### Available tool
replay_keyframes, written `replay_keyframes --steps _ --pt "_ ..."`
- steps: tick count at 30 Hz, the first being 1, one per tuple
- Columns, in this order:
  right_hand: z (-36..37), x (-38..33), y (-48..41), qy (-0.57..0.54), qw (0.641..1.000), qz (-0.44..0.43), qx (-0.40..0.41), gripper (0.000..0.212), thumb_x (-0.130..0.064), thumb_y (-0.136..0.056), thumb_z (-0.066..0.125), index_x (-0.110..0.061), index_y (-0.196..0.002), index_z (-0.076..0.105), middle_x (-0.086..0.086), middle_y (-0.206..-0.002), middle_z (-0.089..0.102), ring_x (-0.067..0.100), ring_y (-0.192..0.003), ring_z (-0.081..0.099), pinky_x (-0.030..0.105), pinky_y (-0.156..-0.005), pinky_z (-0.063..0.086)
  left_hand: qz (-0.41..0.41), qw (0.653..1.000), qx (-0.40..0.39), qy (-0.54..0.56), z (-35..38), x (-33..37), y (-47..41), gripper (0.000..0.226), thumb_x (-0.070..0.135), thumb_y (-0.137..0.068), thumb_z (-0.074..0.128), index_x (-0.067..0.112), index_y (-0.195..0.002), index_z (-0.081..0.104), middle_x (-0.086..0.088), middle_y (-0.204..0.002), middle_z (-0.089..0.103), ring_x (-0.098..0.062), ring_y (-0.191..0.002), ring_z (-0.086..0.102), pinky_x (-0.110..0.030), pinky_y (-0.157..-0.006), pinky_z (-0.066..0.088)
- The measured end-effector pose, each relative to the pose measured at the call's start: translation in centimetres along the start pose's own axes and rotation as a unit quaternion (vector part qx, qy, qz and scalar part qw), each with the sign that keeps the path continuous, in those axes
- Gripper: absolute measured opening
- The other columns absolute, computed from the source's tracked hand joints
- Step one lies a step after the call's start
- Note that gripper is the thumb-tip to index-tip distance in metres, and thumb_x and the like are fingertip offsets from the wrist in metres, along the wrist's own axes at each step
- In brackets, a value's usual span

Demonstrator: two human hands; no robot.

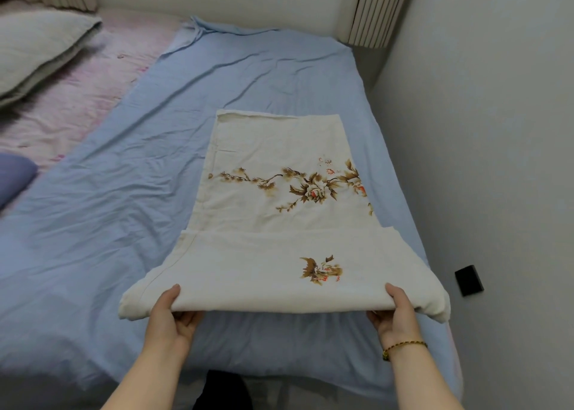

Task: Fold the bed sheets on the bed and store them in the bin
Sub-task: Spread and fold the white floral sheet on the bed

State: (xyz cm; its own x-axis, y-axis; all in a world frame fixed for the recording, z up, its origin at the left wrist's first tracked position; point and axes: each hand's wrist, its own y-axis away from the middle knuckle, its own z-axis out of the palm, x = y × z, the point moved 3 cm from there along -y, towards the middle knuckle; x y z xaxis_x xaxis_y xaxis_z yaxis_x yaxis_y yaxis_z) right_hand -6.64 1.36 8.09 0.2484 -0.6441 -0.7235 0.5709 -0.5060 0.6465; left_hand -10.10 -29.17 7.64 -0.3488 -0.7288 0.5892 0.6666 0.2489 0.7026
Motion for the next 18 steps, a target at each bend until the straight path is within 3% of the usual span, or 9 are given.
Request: replay_keyframes --steps 5,9,13,15,18 --pt "1.6 -1.4 -2.1 0.048 0.998 -0.037 0.015 0.019 -0.013 -0.091 0.046 -0.015 -0.109 0.048 -0.003 -0.085 0.056 0.015 -0.072 0.051 0.028 -0.059 0.039 0.018 1.000 -0.013 -0.021 1.9 1.2 -2.0 0.017 0.013 -0.093 0.043 0.024 -0.085 0.053 0.013 -0.051 0.066 -0.002 -0.046 0.064 -0.017 -0.044 0.052" --pt "4.4 -3.2 -3.8 0.078 0.995 -0.059 0.025 0.010 -0.016 -0.092 0.046 -0.016 -0.101 0.051 -0.002 -0.082 0.054 0.015 -0.069 0.049 0.028 -0.058 0.039 0.029 0.999 -0.020 -0.041 4.3 2.5 -4.3 0.015 0.013 -0.093 0.044 0.021 -0.083 0.051 0.009 -0.055 0.067 -0.012 -0.070 0.060 -0.017 -0.048 0.053" --pt "7.5 -5.0 -5.5 0.090 0.992 -0.078 0.049 0.006 -0.018 -0.092 0.047 -0.014 -0.095 0.051 0.000 -0.080 0.052 0.016 -0.068 0.050 0.028 -0.058 0.039 0.040 0.997 -0.012 -0.065 7.0 4.5 -6.6 0.015 0.011 -0.093 0.045 0.019 -0.081 0.049 -0.001 -0.083 0.057 -0.015 -0.073 0.054 -0.026 -0.065 0.046" --pt "9.3 -6.1 -6.2 0.099 0.990 -0.084 0.058 0.012 -0.018 -0.092 0.048 -0.018 -0.080 0.050 0.000 -0.078 0.051 0.017 -0.065 0.050 0.028 -0.057 0.039 0.036 0.997 -0.012 -0.073 8.3 5.7 -8.0 0.015 0.011 -0.093 0.047 0.018 -0.080 0.048 -0.002 -0.083 0.054 -0.017 -0.072 0.053 -0.026 -0.062 0.047" --pt "11.7 -7.3 -7.8 0.115 0.987 -0.090 0.073 0.018 -0.019 -0.092 0.048 -0.019 -0.075 0.047 0.001 -0.076 0.051 0.018 -0.062 0.050 0.028 -0.056 0.038 0.027 0.995 -0.016 -0.094 10.5 7.2 -10.7 0.015 0.010 -0.092 0.049 0.018 -0.079 0.048 -0.004 -0.081 0.055 -0.019 -0.066 0.058 -0.018 -0.045 0.052"
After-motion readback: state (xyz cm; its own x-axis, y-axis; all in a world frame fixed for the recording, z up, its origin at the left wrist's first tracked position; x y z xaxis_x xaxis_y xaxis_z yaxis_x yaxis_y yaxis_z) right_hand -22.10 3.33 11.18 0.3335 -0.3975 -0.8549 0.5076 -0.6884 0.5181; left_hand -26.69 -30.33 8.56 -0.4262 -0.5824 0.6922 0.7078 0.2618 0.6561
